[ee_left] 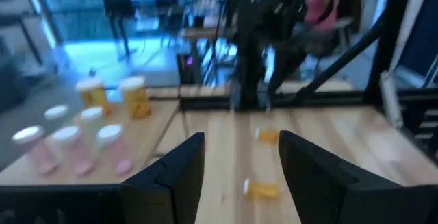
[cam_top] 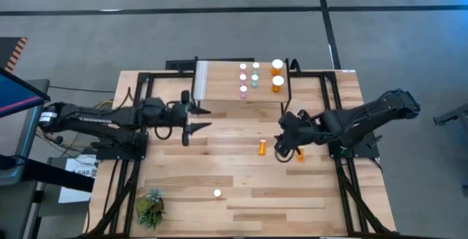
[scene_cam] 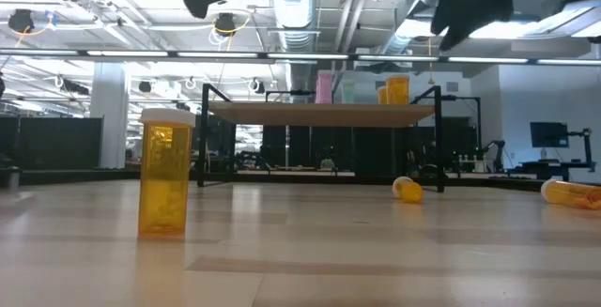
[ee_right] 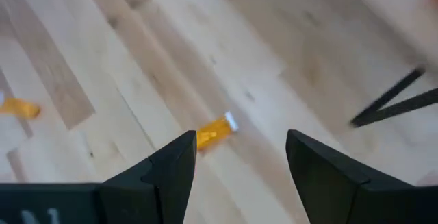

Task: Pick and place medicine bottles onto shelf by color
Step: Put the middle right small orange pill bottle on the shelf

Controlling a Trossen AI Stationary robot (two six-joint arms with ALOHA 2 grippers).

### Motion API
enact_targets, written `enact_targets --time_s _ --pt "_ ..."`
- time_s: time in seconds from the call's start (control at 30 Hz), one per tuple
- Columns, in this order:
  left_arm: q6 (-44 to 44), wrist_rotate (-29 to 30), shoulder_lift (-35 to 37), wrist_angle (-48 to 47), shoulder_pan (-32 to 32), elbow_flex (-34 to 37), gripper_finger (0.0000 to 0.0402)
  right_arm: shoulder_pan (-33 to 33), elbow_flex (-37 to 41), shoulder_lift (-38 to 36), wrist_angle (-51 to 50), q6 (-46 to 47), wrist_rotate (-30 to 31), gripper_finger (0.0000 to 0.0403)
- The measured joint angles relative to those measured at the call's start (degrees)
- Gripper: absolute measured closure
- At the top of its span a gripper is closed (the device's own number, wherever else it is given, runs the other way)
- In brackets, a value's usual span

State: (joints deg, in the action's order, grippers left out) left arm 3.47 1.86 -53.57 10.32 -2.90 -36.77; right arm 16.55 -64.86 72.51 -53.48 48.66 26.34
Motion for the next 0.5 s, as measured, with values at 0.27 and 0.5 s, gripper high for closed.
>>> enact_targets --time_s 0.27,0.5 --pt "1.18 3.49 0.46 10.63 1.03 7.21 0.0226 -3.0 5.98 6.13 1.3 6.15 -11.25 0.0154" --pt "1.57 3.55 0.34 7.98 1.03 7.3 0.0226 0.87 16.05 0.96 0.36 19.33 -11.65 0.0154"
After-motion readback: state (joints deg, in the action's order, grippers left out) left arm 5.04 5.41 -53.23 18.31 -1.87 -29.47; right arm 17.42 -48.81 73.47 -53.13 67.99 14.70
